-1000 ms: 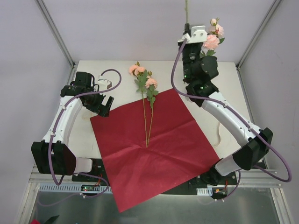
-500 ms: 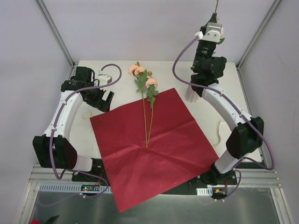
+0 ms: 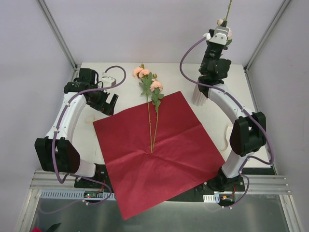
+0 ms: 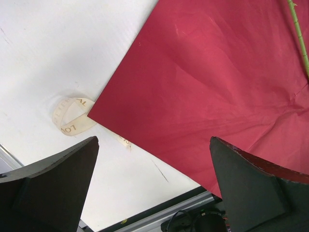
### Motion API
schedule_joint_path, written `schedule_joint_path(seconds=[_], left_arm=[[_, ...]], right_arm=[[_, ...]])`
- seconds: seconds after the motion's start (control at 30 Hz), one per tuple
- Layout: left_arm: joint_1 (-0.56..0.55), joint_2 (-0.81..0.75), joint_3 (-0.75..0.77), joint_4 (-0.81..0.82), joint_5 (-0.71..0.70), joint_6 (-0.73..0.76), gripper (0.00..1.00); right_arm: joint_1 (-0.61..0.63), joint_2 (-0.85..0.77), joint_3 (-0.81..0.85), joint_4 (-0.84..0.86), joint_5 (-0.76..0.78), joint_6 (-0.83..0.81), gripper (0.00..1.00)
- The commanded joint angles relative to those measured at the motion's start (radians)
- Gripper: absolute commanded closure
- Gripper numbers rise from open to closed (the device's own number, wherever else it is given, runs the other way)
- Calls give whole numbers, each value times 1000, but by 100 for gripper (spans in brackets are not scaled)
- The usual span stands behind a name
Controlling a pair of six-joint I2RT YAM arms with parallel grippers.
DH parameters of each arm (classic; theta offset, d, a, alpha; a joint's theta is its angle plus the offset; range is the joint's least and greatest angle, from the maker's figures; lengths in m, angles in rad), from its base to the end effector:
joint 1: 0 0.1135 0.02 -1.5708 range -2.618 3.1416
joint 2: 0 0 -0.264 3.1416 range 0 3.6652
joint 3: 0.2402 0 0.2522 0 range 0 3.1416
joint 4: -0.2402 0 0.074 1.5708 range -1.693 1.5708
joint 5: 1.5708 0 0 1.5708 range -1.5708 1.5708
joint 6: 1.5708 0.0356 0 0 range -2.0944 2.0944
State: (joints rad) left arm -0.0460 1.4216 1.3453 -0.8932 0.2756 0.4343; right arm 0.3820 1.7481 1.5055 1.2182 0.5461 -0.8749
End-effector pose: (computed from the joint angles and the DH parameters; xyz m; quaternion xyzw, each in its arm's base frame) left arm 0.2901 -0.0231 0.3264 0.2645 0.9093 -0.0721 0.3131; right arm 0.3570 0.1235 0.4592 0.0426 0.3800 -0.3013 0.8735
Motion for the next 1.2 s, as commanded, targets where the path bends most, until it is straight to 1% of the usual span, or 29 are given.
schedule_joint_path(seconds=[0.0, 0.2, 0.3, 0.33, 0.37, 0.4, 0.43, 0.57, 0.77, 0.8, 0.87, 0.9, 0.93, 1.0, 1.03, 1.07, 1.1, 1.13, 1.17], left_arm=[[-2, 4, 35, 0, -9, 14, 1], [0, -1, 37, 0, -18, 18, 1], [-2, -9, 40, 0, -16, 20, 1], [-2, -9, 41, 2, -16, 18, 1], [-2, -10, 44, 2, -15, 18, 1], [-2, -15, 45, 0, -13, 18, 1], [-2, -15, 45, -1, -10, 18, 1], [-2, -29, 45, -1, -3, 12, 1], [-2, -67, 22, 0, 1, 12, 1], [-2, -76, 18, -1, 1, 12, 1], [-2, -81, 9, 0, 4, 11, 1], [-2, -85, 8, 0, 5, 11, 1], [-2, -85, 8, 2, 5, 9, 1], [-2, -90, 6, 0, 4, 6, 1], [-2, -89, 8, 2, 5, 4, 1], [-2, -90, 8, 0, 2, 1, 1], [-2, -89, 8, 0, 2, 3, 1], [-2, -89, 9, 0, -3, 0, 1], [-2, -89, 11, 0, -16, -3, 1]], right_arm=[[-6, 4, -5, 104, 23, 30, 99], [-2, 21, -50, 125, 54, 22, 99], [21, 2, -112, 148, 95, -9, 98], [30, -21, -132, 162, 101, -33, 92], [41, -33, -174, 188, 106, -45, 70], [67, -48, -192, 202, 115, -62, 62], [80, -79, -211, 217, 115, -100, 60], [150, -146, -289, 305, 138, -165, 59], [277, -214, -355, 314, 202, -193, 58], [326, -211, -360, 314, 213, -197, 58], [380, -199, -363, 291, 224, -211, 55], [435, -174, -358, 278, 256, -216, 54], [460, -165, -341, 253, 273, -210, 52], [527, -127, -323, 137, 334, -182, 51], [546, -119, -311, 77, 359, -108, 51], [560, -113, -277, -113, 371, -45, 50], [575, -108, -256, -249, 367, 37, 49], [577, -108, -228, -414, 339, 280, 49], [569, -104, -150, -750, 289, 403, 49]])
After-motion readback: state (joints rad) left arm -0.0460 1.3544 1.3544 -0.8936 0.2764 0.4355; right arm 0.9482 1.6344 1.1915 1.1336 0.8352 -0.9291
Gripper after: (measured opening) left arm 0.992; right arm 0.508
